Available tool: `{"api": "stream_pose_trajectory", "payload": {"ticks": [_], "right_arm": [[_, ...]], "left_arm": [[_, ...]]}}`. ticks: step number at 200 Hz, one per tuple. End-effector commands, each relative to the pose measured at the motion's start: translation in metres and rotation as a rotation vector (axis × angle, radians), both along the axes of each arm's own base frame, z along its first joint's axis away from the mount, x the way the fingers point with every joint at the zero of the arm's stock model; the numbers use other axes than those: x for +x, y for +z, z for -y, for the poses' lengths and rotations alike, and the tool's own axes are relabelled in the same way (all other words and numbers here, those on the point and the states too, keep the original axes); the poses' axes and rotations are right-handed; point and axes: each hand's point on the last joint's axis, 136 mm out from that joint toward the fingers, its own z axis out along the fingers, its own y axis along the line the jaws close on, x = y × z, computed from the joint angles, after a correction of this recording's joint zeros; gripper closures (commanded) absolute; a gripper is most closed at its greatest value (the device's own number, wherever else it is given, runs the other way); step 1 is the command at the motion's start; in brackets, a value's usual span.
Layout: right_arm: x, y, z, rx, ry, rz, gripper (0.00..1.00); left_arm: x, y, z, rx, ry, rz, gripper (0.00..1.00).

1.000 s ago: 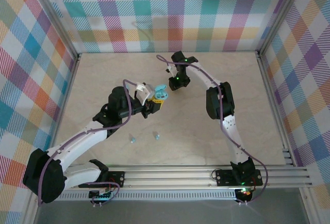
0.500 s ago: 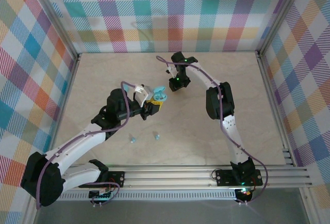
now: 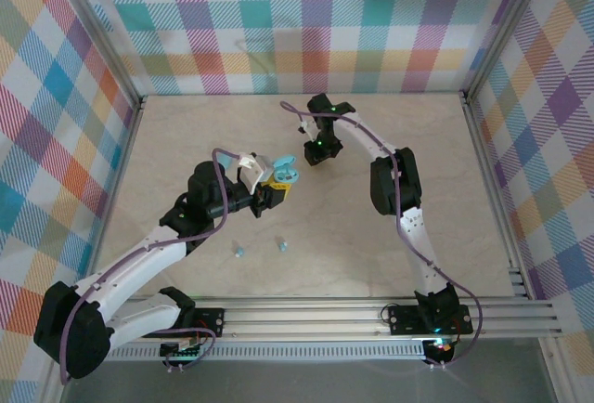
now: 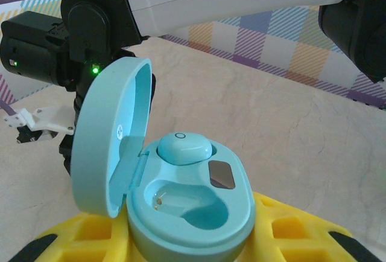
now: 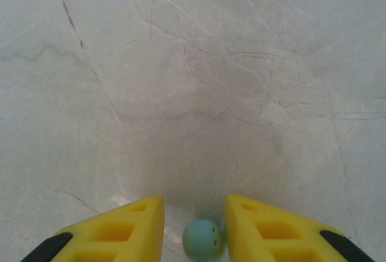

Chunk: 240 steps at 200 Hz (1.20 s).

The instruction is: Insert the wireless bluetooth earbuds into the charging case

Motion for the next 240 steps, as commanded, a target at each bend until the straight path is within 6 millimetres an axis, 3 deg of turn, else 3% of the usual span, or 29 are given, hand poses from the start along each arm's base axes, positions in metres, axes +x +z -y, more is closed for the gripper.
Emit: {"api": "stream_pose_trajectory", "payload": {"ticks": [1,71,146,179,222,240], "right_arm": [[-0.014,0.004,0.01,-0.061,0.035,-0.033,0.67],[-0.012,0.001,0.018,-0.115,0.058,-0.024,0.77],[-0.019,0.035,0.022,-0.109,0.05,-0.017,0.83],[-0.039,0.047,0.032,-0.143,0.014,-0.081,0.82],[-0.076,0.034,0.057,-0.239,-0.147,-0.225,0.81],[-0.086,0.029,0.057,-0.232,-0.221,-0.267,0.81]], "left_arm": [[-0.005,0.005,-0.002,-0.01,0.005,0.013,1.0],[-0.004,0.004,-0.005,-0.004,0.02,0.015,1.0],[-0.004,0.003,-0.002,-0.008,0.006,0.012,1.0],[-0.006,0.003,-0.001,-0.009,-0.004,0.01,1.0],[-0.008,0.001,-0.001,-0.01,-0.011,0.009,1.0],[-0.009,0.0,-0.001,-0.009,-0.014,0.006,1.0]]}}
